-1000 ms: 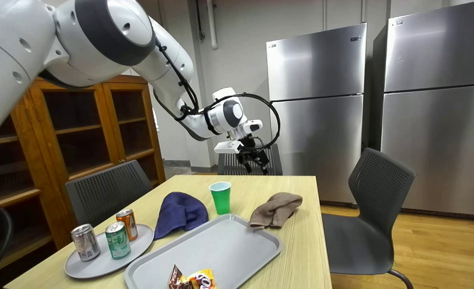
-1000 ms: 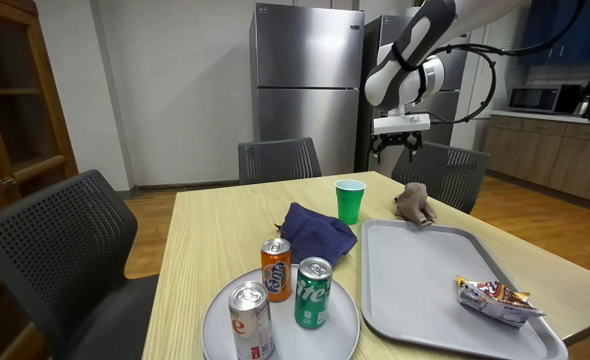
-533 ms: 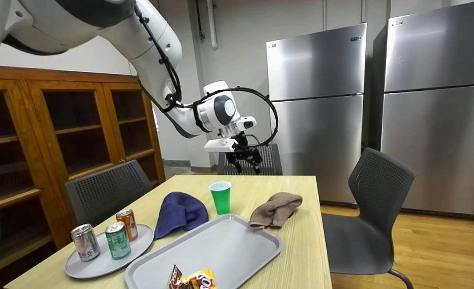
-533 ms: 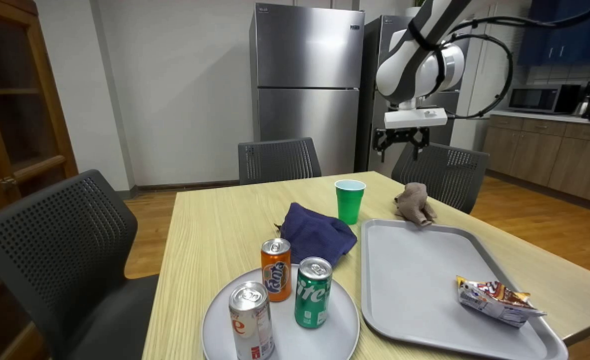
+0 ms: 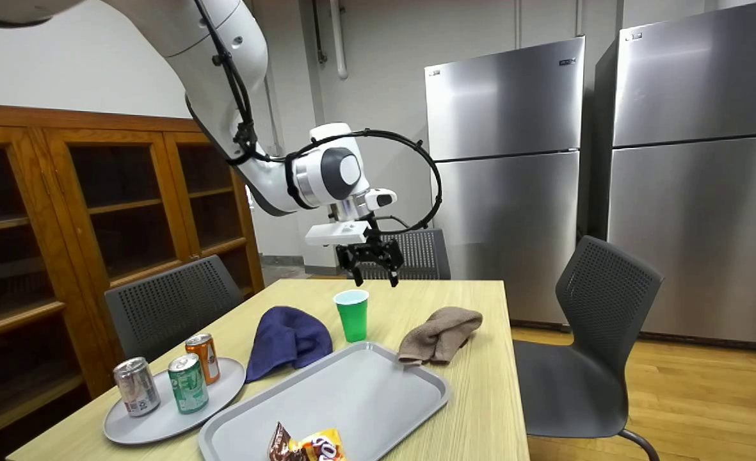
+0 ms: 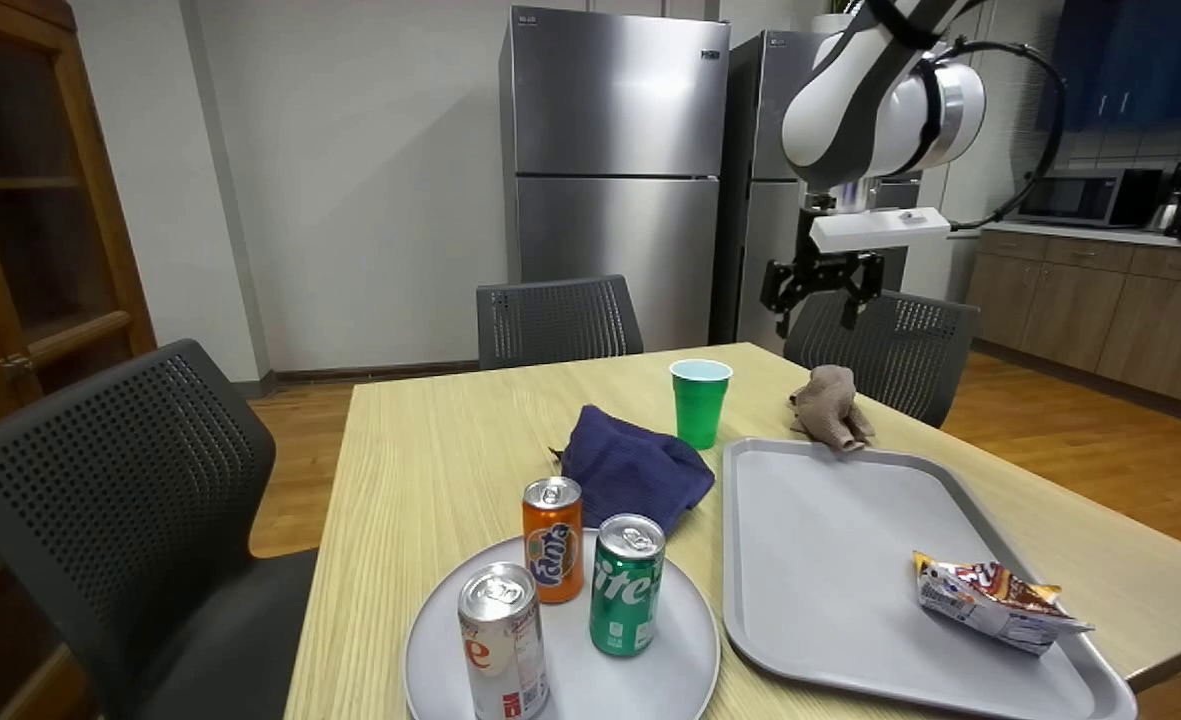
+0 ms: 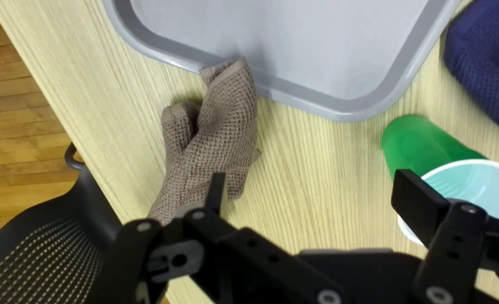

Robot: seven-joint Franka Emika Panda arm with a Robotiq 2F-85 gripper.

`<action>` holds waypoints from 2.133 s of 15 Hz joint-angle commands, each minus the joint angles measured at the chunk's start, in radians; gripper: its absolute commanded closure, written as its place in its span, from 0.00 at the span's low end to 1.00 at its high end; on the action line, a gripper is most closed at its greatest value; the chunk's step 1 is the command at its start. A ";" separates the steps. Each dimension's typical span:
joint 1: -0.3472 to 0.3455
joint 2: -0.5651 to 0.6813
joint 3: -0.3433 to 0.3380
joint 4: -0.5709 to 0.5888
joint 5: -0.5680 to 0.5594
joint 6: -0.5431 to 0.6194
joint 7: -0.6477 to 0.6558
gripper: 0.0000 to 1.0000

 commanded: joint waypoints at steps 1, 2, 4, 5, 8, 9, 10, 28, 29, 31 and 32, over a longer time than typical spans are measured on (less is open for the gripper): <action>-0.044 -0.093 0.040 -0.110 0.018 -0.013 -0.131 0.00; -0.047 -0.104 0.040 -0.129 0.011 -0.009 -0.152 0.00; -0.053 -0.124 0.039 -0.163 0.007 -0.004 -0.187 0.00; -0.055 -0.135 0.038 -0.180 0.007 -0.007 -0.202 0.00; -0.055 -0.166 0.035 -0.229 0.004 -0.006 -0.216 0.00; -0.055 -0.177 0.035 -0.246 0.005 -0.005 -0.219 0.00; -0.052 -0.188 0.033 -0.263 0.001 -0.003 -0.211 0.00; -0.013 -0.406 0.045 -0.619 -0.222 -0.003 0.481 0.00; -0.016 -0.408 0.047 -0.631 -0.224 -0.004 0.514 0.00; -0.020 -0.401 0.047 -0.652 -0.208 0.003 0.553 0.00; -0.024 -0.393 0.045 -0.661 -0.187 0.010 0.549 0.00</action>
